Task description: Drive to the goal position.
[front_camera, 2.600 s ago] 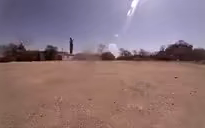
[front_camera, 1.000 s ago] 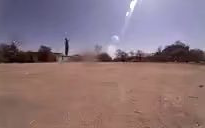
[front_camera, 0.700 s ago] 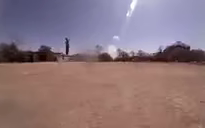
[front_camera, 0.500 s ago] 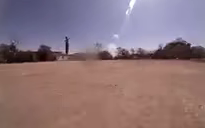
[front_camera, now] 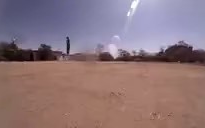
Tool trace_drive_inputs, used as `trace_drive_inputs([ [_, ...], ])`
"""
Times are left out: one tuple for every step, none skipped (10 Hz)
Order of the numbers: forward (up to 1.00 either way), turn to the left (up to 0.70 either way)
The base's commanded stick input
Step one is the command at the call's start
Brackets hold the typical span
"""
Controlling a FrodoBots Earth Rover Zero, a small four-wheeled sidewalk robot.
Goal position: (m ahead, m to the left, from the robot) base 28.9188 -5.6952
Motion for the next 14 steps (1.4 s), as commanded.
trace_drive_inputs([
  [1.00, -0.27],
  [1.00, -0.27],
  [1.00, -0.27],
  [1.00, -0.27],
  [1.00, -0.27],
  [1.00, -0.27],
  [1.00, -0.27],
  [1.00, -0.22],
  [1.00, -0.10],
  [1.00, 0.00],
  [1.00, 0.00],
  [1.00, 0.00],
  [1.00, 0.00],
  [1.00, 0.00],
])
